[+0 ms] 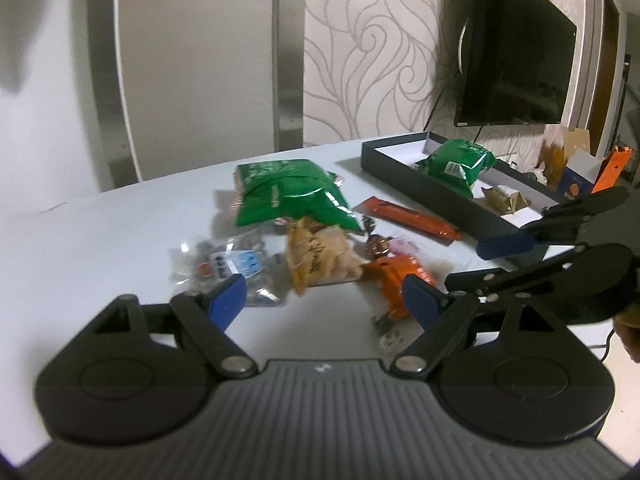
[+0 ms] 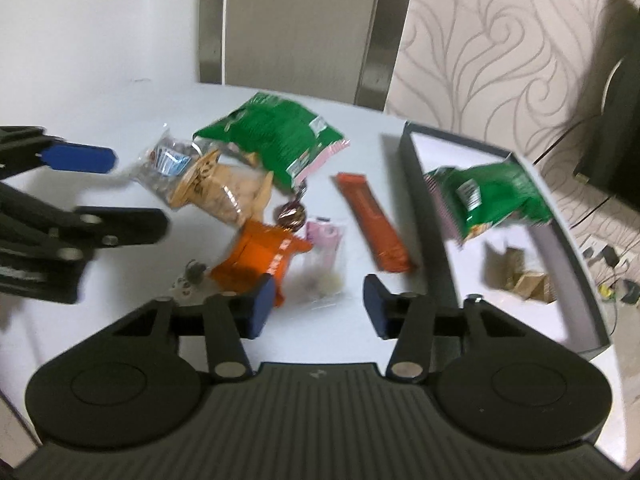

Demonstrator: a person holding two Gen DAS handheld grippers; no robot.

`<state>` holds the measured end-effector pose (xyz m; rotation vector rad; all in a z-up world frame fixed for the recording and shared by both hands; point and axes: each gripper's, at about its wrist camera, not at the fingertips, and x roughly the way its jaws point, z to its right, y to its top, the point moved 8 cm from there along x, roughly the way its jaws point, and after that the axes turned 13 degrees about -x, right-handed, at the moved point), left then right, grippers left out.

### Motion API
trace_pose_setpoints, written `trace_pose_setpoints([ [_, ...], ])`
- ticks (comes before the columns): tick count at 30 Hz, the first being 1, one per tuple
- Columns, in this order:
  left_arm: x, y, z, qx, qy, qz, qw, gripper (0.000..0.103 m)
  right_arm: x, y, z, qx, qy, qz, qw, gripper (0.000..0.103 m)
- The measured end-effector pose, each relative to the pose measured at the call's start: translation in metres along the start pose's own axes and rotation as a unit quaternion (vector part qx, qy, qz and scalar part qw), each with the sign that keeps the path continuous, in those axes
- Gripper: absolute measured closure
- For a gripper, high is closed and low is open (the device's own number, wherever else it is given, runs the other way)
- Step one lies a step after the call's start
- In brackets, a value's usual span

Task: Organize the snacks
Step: 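Grasp the orange wrapped packet with the right tool while the left tool reaches toward a candy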

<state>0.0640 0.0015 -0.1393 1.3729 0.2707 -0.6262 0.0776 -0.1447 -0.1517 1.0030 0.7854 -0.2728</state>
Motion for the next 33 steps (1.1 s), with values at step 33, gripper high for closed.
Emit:
trace_pose_setpoints([
  [33,-0.015,-0.004,-0.018,-0.003,0.005,-0.001,1.0,0.017,0.056,0.031,-0.032,0.024,0.039,-0.028,0.999,0.045],
])
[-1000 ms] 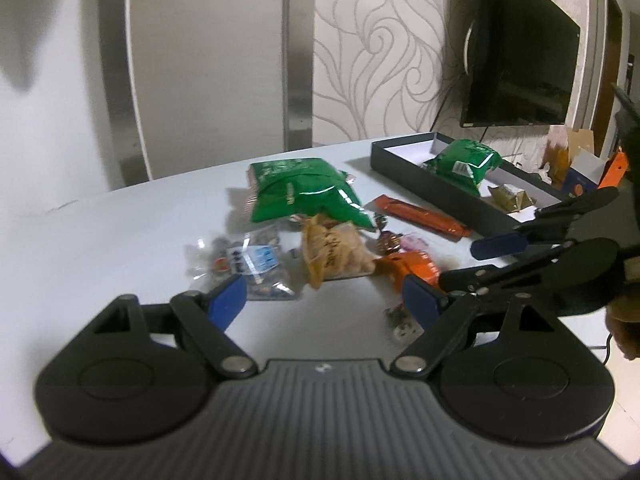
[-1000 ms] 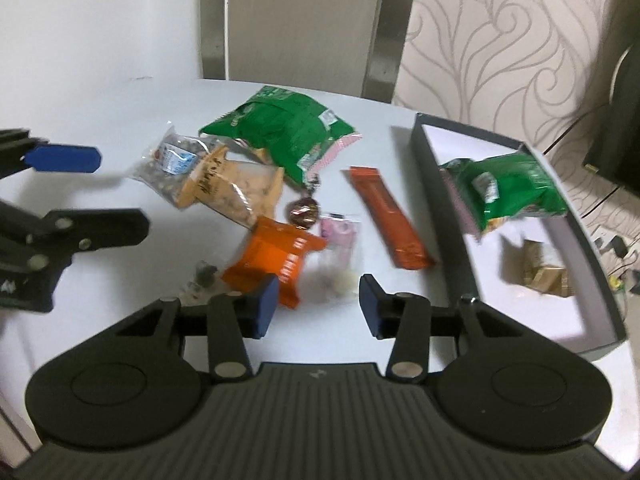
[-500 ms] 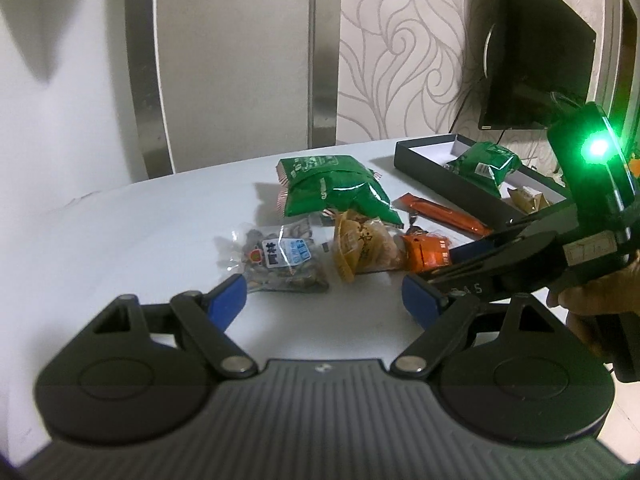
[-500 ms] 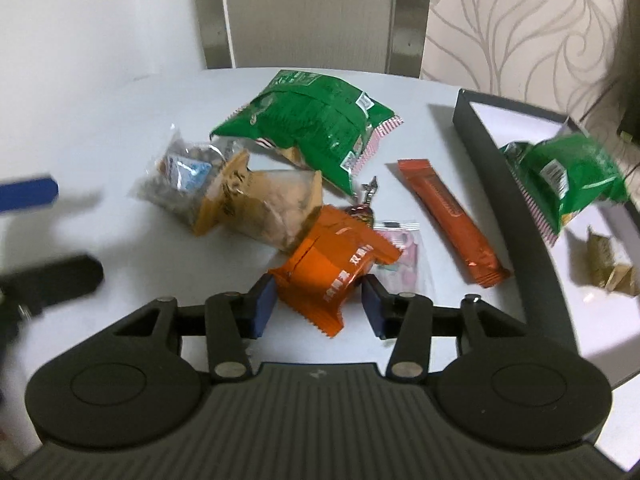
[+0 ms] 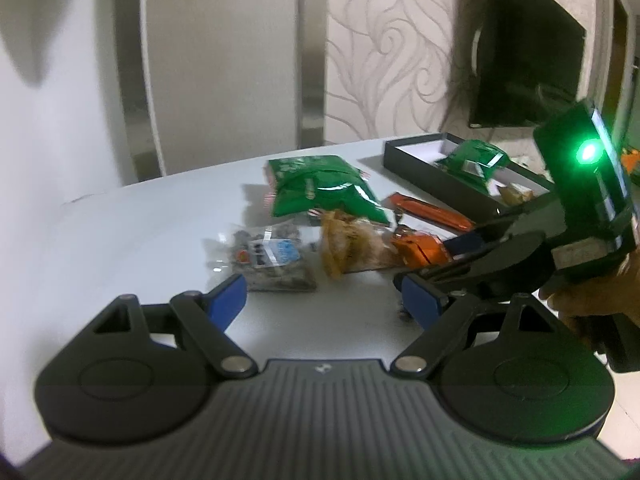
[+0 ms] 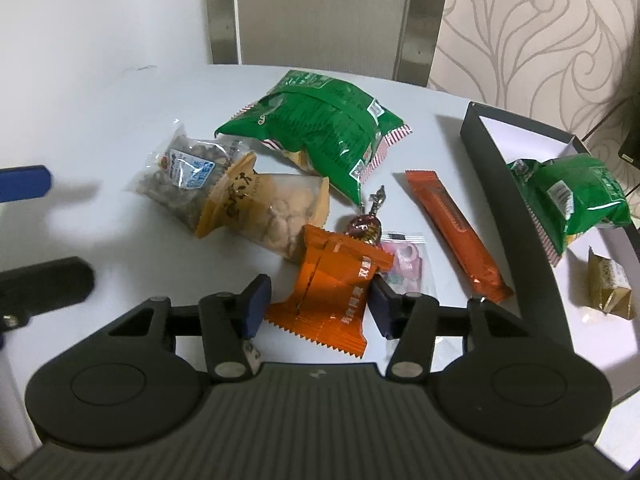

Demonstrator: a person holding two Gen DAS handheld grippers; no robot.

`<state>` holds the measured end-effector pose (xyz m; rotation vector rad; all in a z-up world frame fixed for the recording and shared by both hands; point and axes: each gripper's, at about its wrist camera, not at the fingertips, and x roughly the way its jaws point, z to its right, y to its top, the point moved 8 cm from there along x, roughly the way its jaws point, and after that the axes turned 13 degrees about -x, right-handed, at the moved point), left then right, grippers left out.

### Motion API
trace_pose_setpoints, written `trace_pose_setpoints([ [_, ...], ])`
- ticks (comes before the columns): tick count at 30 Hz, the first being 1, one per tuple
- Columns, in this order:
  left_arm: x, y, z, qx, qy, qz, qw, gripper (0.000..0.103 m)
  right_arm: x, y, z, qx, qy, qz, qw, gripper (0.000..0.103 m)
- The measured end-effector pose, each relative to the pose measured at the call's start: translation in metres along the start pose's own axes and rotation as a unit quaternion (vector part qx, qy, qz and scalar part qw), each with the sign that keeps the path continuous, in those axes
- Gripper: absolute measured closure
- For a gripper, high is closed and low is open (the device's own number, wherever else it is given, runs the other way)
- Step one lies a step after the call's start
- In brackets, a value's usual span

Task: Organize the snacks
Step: 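Grasp the orange wrapped packet with the right tool while the left tool reaches toward a candy, then grasp the small wrapped candy with the left tool while the right tool holds the orange packet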

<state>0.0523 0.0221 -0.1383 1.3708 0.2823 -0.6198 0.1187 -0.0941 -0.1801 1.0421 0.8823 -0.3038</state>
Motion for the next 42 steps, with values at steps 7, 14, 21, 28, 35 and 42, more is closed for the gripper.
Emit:
trace_pose_setpoints([
  [7,0.017,-0.025,0.036,0.036,-0.037,-0.023,0.9984,0.017,-0.04,-0.005,0.013,0.009,-0.012,0.032,0.999,0.046],
  [14,0.039,-0.034,0.071,0.07,-0.083,-0.037,0.9934,0.018,-0.065,-0.02,0.031,0.027,-0.031,0.034,0.999,0.046],
  [21,0.072,-0.038,0.06,0.043,-0.088,-0.077,0.9922,0.046,-0.077,-0.026,0.044,0.037,-0.039,0.037,0.998,0.046],
  [28,0.07,-0.034,0.054,0.028,-0.083,-0.075,0.9934,0.071,-0.077,-0.024,0.047,0.041,-0.038,0.041,0.998,0.046],
  [35,0.064,-0.037,0.051,0.018,-0.086,-0.08,0.993,0.062,-0.075,-0.021,0.042,0.039,-0.033,0.042,0.998,0.046],
  [42,0.05,-0.04,0.038,0.015,-0.052,-0.079,0.9954,0.031,-0.078,-0.021,0.036,0.042,-0.031,0.042,0.998,0.046],
])
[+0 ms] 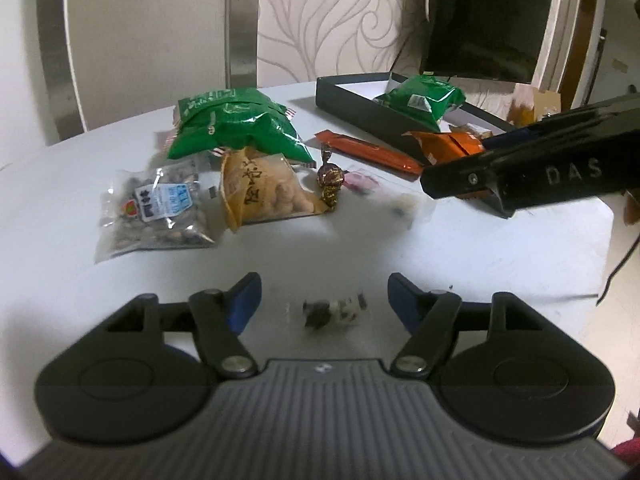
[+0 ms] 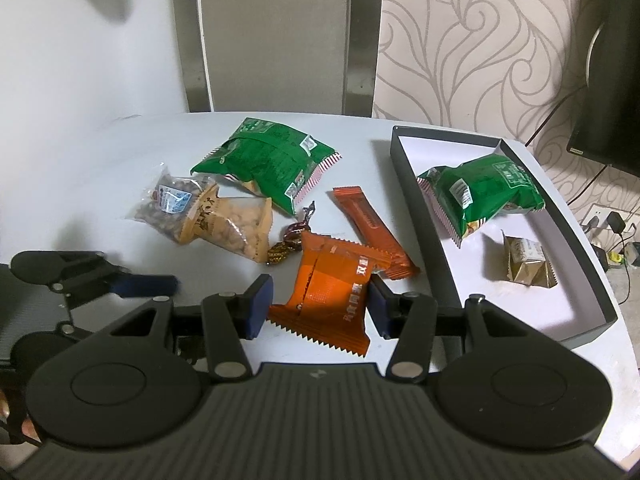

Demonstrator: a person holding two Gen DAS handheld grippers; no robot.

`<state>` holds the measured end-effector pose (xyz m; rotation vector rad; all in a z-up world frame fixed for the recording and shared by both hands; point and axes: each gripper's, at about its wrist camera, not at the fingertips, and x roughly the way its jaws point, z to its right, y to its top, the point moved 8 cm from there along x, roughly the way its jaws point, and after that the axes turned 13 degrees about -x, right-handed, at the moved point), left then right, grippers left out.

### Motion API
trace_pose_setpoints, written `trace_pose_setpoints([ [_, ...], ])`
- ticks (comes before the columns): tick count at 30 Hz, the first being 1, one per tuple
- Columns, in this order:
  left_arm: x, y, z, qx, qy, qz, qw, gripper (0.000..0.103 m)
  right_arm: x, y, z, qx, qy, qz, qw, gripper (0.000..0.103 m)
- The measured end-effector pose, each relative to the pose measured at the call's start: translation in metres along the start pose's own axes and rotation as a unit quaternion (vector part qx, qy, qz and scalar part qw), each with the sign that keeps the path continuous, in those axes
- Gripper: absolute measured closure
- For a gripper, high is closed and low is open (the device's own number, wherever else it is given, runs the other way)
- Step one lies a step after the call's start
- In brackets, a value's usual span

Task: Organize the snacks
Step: 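Grasp the small wrapped candy with the left tool while the right tool holds the orange packet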

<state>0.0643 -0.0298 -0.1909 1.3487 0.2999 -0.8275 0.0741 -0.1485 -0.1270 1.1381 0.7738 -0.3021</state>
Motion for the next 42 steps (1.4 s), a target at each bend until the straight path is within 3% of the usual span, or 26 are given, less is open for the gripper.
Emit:
trace_pose_setpoints([
  [7,-0.01,-0.011,-0.003,0.013,0.001,-0.002,0.9999,0.032,-0.005,-0.002,-0.005,-0.005,-0.001,0.0,1.0,0.046],
  [9,-0.005,-0.012,0.002,0.041,0.002,0.004,0.9991,0.04,-0.005,-0.003,-0.008,-0.005,0.001,-0.002,1.0,0.046],
  [11,-0.002,-0.009,0.006,0.058,-0.002,0.007,0.9983,0.059,-0.005,-0.003,-0.009,-0.004,0.003,-0.001,1.0,0.046],
  [13,0.0,-0.006,0.006,0.048,-0.019,0.0,0.9987,0.072,-0.007,-0.002,-0.012,-0.006,0.005,0.001,1.0,0.046],
  [18,-0.004,-0.007,0.004,0.034,-0.024,0.001,0.9991,0.077,-0.011,0.0,-0.014,-0.012,0.006,0.007,1.0,0.046],
  [19,-0.005,-0.007,0.003,0.028,-0.025,0.0,0.9993,0.082,-0.012,0.0,-0.014,-0.012,0.006,0.007,1.0,0.046],
  [32,-0.003,0.024,0.004,-0.004,0.0,0.009,1.0,0.084,-0.022,0.005,-0.015,-0.022,0.007,0.02,1.0,0.046],
  [42,-0.003,0.052,0.031,0.012,-0.01,0.029,0.9995,0.084,-0.036,0.005,-0.004,-0.014,-0.008,0.029,0.999,0.046],
])
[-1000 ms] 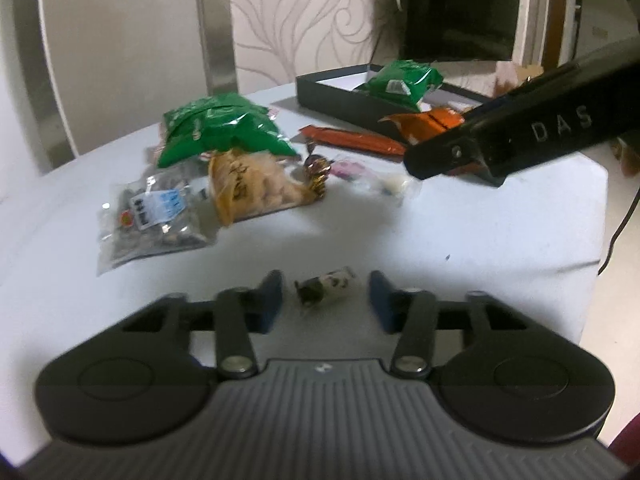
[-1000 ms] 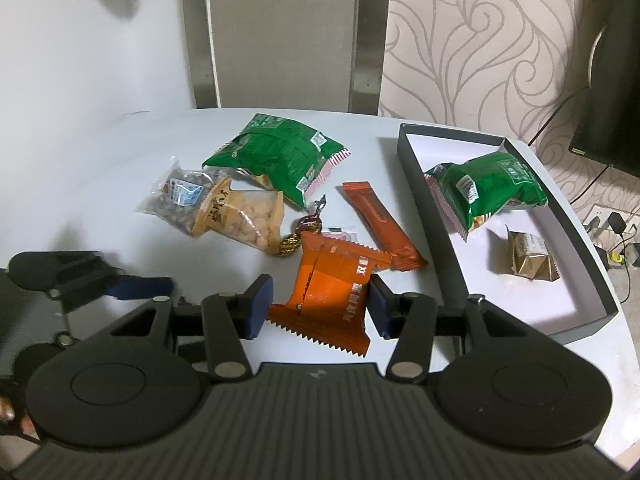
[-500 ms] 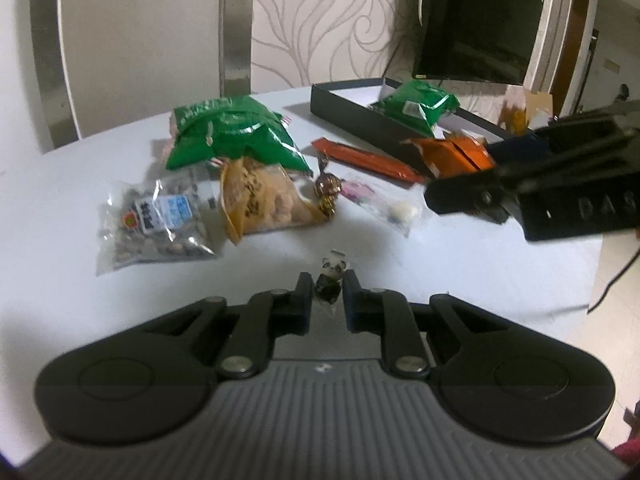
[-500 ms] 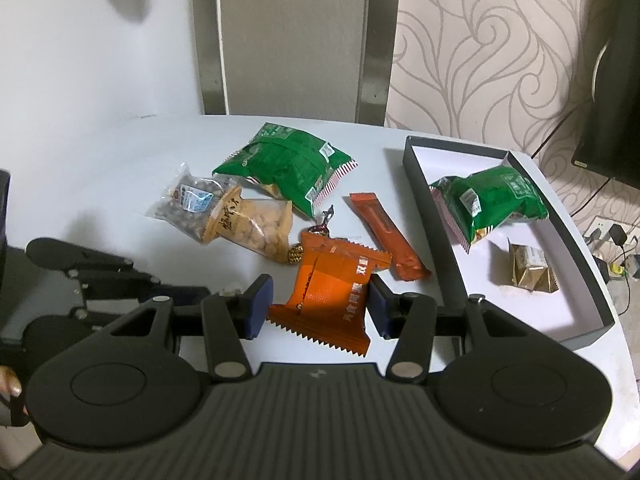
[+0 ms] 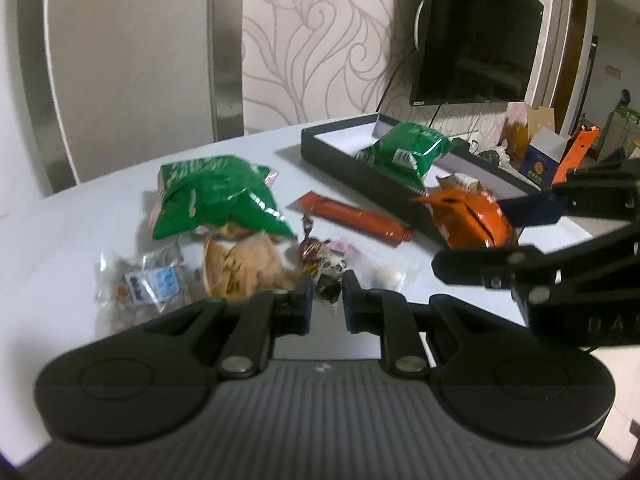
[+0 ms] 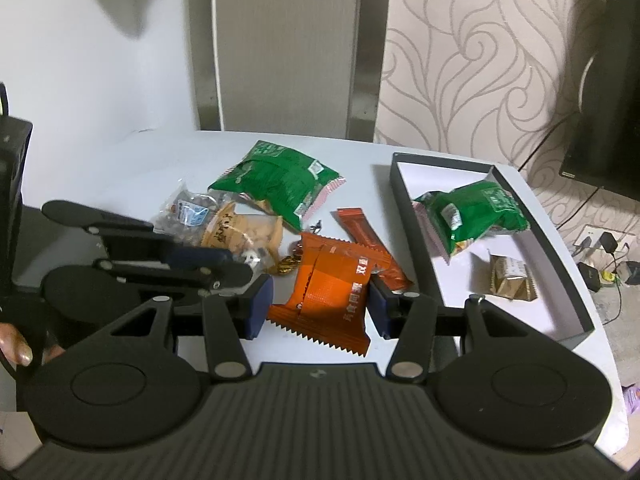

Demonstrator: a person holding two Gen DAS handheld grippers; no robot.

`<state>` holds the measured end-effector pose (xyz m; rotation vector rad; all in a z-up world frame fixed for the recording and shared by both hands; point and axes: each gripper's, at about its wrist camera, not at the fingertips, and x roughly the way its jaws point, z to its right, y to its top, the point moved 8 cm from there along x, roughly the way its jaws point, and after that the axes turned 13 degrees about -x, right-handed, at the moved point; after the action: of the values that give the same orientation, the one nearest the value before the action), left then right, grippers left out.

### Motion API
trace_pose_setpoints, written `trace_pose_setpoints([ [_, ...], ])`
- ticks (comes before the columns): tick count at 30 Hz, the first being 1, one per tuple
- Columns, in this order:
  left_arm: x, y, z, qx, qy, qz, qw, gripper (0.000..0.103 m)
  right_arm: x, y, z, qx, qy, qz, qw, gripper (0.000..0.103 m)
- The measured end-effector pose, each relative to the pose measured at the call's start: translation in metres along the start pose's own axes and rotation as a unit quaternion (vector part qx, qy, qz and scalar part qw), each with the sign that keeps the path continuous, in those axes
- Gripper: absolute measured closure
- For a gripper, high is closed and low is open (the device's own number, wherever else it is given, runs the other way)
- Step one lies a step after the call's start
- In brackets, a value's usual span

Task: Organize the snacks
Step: 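Grasp the small wrapped candy with the left tool while the right tool holds the orange packet, then carry the candy and orange packet into the black box and release both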

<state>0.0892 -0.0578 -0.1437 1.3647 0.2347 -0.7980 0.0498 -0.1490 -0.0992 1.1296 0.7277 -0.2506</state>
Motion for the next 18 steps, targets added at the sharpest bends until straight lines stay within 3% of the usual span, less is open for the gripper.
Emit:
trace_pose_setpoints([
  [18,0.025,0.022,0.046,0.013,-0.023,0.008,0.9996,0.084,-0.016,-0.02,0.042,0.021,-0.024,-0.002,0.999,0.046],
])
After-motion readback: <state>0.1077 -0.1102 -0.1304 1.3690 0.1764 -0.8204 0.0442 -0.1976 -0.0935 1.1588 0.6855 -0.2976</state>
